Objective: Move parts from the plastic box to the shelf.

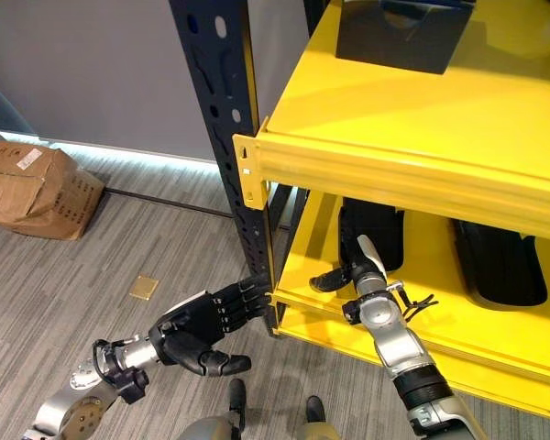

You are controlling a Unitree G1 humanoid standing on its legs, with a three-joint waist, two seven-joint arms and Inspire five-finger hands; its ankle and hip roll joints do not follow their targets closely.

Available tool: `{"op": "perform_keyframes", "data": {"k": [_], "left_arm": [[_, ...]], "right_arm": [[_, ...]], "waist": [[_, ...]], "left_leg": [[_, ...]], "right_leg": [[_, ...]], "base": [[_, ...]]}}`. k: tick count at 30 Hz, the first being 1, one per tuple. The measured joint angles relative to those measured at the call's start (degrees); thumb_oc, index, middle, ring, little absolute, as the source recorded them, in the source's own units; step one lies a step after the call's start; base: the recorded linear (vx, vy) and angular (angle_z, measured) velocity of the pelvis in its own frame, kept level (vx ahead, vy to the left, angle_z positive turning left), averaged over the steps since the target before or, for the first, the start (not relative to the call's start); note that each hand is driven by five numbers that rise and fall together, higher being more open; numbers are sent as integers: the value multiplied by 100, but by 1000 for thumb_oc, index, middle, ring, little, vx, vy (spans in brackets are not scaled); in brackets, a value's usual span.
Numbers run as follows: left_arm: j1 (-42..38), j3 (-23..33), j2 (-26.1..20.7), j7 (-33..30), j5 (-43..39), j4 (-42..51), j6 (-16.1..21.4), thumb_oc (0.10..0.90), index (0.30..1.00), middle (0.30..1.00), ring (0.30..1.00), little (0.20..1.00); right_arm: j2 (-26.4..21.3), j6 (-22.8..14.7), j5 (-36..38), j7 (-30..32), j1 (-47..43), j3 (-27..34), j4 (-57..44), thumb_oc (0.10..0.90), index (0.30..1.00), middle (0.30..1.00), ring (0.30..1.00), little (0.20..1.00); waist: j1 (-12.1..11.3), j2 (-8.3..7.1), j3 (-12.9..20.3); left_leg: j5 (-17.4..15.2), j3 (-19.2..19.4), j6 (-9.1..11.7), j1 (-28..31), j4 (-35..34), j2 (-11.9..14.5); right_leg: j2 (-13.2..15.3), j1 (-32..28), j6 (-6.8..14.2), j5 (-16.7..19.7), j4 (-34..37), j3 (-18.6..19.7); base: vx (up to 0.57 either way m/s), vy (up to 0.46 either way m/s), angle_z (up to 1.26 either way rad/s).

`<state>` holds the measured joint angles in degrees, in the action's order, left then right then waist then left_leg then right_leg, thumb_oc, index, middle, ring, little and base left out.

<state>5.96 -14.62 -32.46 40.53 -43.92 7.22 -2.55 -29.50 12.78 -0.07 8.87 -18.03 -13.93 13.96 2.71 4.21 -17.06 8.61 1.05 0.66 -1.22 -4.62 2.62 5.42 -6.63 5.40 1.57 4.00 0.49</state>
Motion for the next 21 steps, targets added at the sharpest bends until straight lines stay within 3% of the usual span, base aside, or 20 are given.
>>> {"op": "perform_keyframes", "data": {"k": [16, 21], "left_arm": [[-41, -126, 27, -25, 65, -55, -2, 900, 1000, 1000, 1000, 1000], [-50, -153, 27, -28, 199, -55, -4, 900, 1000, 1000, 1000, 1000]], "right_arm": [[433, 133, 479, 194, -235, -116, 0, 900, 1000, 1000, 1000, 1000], [449, 162, 478, 707, -233, -140, 36, 900, 1000, 1000, 1000, 1000]], "waist": [[-52, 1, 1], [-118, 2, 1]], "left_leg": [[10, -9, 8, 8, 1, 2], [10, -8, 5, 9, 1, 1]], "right_leg": [[-7, -14, 0, 0, -2, -11], [-5, -13, 0, 0, -5, -10]], "base": [[0, 0, 0], [0, 0, 0]]}}
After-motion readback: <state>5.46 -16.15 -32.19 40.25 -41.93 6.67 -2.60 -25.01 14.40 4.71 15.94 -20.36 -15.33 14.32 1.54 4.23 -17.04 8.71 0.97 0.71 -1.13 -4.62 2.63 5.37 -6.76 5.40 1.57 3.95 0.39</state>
